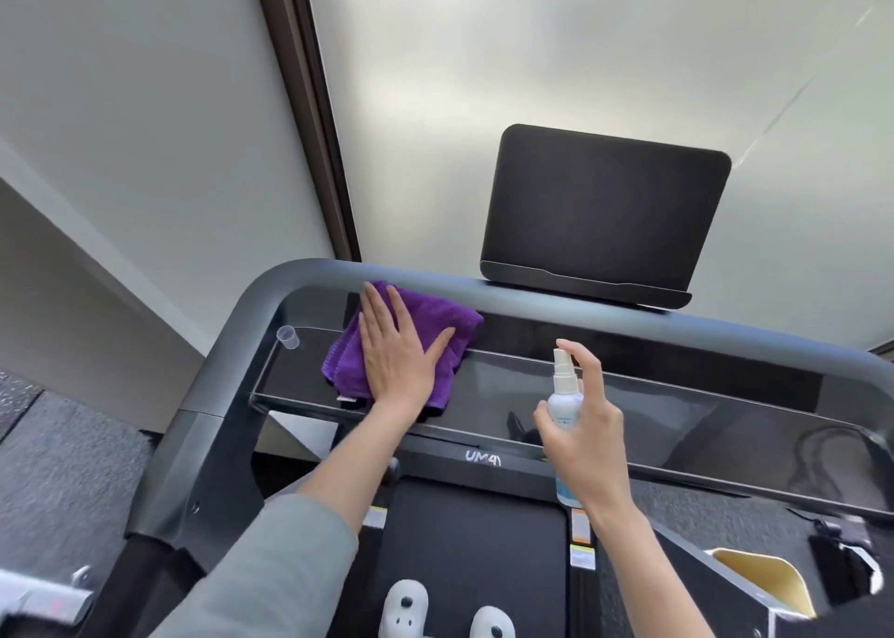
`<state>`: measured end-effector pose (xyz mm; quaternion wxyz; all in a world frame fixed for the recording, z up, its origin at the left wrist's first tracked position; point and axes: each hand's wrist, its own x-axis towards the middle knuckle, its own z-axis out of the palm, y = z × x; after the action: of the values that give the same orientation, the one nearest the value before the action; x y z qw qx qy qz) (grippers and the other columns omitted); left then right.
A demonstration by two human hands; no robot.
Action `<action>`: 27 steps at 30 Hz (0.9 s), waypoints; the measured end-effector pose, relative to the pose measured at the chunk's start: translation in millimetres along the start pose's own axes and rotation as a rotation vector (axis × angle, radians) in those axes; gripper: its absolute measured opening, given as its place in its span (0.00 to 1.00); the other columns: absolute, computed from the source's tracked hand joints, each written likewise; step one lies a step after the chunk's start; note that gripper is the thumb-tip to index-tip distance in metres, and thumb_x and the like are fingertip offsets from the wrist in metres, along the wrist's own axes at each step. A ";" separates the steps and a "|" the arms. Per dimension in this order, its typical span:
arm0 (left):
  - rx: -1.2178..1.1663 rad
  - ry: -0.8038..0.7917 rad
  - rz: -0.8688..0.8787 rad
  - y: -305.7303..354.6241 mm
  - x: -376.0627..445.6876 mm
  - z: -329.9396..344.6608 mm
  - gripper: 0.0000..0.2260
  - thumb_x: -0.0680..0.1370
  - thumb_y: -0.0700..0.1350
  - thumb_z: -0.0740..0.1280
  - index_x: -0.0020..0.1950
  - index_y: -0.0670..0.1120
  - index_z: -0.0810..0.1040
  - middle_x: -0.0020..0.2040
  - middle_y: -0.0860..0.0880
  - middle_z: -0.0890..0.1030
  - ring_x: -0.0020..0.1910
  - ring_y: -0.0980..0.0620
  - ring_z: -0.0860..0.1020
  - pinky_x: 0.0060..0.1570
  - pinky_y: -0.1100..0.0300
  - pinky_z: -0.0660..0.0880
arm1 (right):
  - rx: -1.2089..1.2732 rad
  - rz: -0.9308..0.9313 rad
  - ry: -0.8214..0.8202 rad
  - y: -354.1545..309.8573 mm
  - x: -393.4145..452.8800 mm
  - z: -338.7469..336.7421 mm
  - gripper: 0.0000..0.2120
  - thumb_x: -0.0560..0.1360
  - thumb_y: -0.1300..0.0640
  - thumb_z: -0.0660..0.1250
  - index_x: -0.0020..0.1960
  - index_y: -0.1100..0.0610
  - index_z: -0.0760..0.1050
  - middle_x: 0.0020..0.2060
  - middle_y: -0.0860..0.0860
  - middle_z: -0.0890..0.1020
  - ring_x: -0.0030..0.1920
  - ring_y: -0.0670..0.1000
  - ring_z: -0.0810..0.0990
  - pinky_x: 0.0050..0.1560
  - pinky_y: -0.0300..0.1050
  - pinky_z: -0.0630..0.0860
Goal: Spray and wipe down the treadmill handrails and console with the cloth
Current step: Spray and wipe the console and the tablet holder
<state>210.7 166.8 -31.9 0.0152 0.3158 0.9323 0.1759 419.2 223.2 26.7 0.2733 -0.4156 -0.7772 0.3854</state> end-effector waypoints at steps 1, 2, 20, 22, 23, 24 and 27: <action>-0.008 0.015 -0.007 -3.5 8.4 -2.1 0.45 0.74 0.69 0.50 0.78 0.36 0.47 0.78 0.33 0.46 0.78 0.38 0.48 0.77 0.48 0.48 | 0.007 0.001 -0.001 -2.0 0.8 0.7 0.35 0.71 0.70 0.67 0.66 0.36 0.65 0.26 0.52 0.74 0.27 0.54 0.71 0.34 0.48 0.77; -0.015 0.026 -0.016 -4.9 11.7 -3.9 0.45 0.74 0.69 0.51 0.78 0.36 0.47 0.78 0.33 0.46 0.78 0.38 0.47 0.77 0.48 0.48 | 0.011 0.003 -0.002 -3.4 1.0 1.1 0.35 0.71 0.69 0.67 0.66 0.36 0.65 0.26 0.53 0.74 0.27 0.55 0.72 0.35 0.50 0.78; -0.048 0.049 -0.038 5.8 5.7 4.8 0.45 0.76 0.67 0.55 0.78 0.34 0.47 0.78 0.33 0.47 0.78 0.39 0.48 0.77 0.50 0.48 | -0.023 0.007 0.037 -7.1 11.4 4.1 0.35 0.71 0.70 0.67 0.67 0.38 0.64 0.27 0.55 0.75 0.28 0.59 0.73 0.34 0.53 0.78; -0.044 0.074 -0.064 16.2 -2.3 9.3 0.45 0.76 0.67 0.57 0.78 0.34 0.50 0.77 0.32 0.50 0.78 0.37 0.52 0.76 0.49 0.53 | -0.029 0.017 0.066 -5.8 7.9 2.8 0.35 0.71 0.70 0.67 0.67 0.38 0.65 0.27 0.54 0.75 0.28 0.58 0.73 0.35 0.51 0.77; -0.038 0.067 -0.059 27.0 -11.5 13.6 0.44 0.76 0.67 0.57 0.78 0.34 0.52 0.77 0.32 0.52 0.77 0.37 0.54 0.76 0.48 0.55 | -0.033 0.027 0.079 -4.2 5.9 2.1 0.35 0.71 0.70 0.67 0.67 0.39 0.65 0.27 0.53 0.74 0.28 0.57 0.73 0.35 0.51 0.77; -0.027 0.039 -0.024 40.3 -22.3 17.0 0.44 0.76 0.67 0.56 0.78 0.34 0.53 0.77 0.32 0.53 0.77 0.37 0.56 0.75 0.48 0.57 | -0.041 0.036 0.089 -2.8 4.2 1.5 0.35 0.71 0.70 0.67 0.67 0.39 0.65 0.27 0.53 0.74 0.28 0.57 0.73 0.35 0.51 0.77; -0.004 -0.061 0.163 76.8 -51.4 26.5 0.44 0.74 0.70 0.54 0.78 0.37 0.56 0.77 0.34 0.55 0.76 0.39 0.58 0.73 0.49 0.61 | -0.054 0.051 0.125 0.0 1.2 -0.4 0.34 0.71 0.69 0.68 0.67 0.41 0.66 0.28 0.51 0.76 0.27 0.56 0.74 0.34 0.52 0.78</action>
<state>300.3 201.4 -35.0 0.0298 0.3960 0.9022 0.1686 418.9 224.4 27.0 0.3002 -0.4658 -0.7579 0.3442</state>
